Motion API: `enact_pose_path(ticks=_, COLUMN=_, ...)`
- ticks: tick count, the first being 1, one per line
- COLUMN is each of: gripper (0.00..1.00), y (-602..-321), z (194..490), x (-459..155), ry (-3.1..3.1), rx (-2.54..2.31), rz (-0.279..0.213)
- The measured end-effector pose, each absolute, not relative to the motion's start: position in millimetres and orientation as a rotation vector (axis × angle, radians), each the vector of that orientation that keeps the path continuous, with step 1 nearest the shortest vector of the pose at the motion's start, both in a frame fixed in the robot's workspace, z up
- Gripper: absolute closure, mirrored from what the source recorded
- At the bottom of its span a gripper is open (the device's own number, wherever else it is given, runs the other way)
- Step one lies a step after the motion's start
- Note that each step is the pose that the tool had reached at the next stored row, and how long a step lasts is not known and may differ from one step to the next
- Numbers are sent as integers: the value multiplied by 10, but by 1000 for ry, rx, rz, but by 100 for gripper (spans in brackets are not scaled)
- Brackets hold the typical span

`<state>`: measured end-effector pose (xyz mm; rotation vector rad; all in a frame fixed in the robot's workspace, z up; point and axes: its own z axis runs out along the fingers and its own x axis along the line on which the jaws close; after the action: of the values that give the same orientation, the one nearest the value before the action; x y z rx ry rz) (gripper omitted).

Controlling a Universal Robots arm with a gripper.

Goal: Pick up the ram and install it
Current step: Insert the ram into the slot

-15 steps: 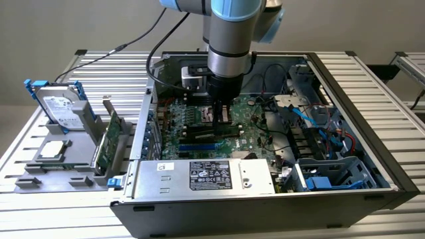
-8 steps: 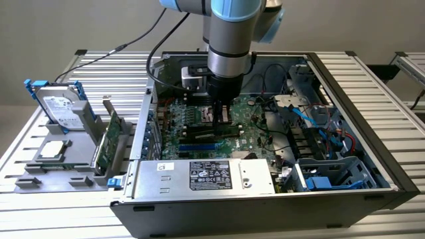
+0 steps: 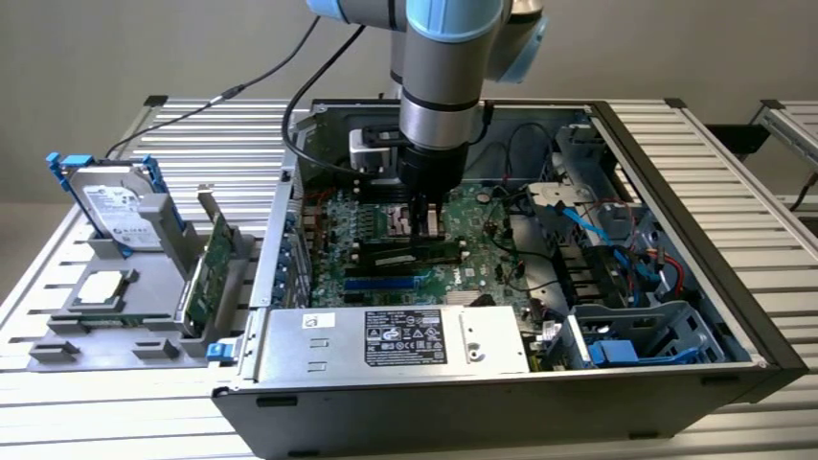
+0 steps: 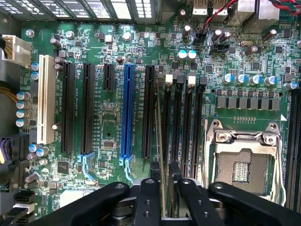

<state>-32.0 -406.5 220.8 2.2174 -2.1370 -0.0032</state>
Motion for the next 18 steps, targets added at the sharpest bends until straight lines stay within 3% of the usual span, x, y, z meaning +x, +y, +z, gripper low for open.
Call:
enact_pose_path(ticks=1, gripper=86, y=-4066, z=2208, x=-320, ry=-2136, rx=2217, rz=-2)
enact_pose_path(ticks=3, gripper=87, y=-4065, z=2205, x=-320, ry=-2136, rx=2217, rz=-2)
enact_pose_path(ticks=18, gripper=87, y=-4064, z=2200, x=-320, ry=-2133, rx=2213, rz=5)
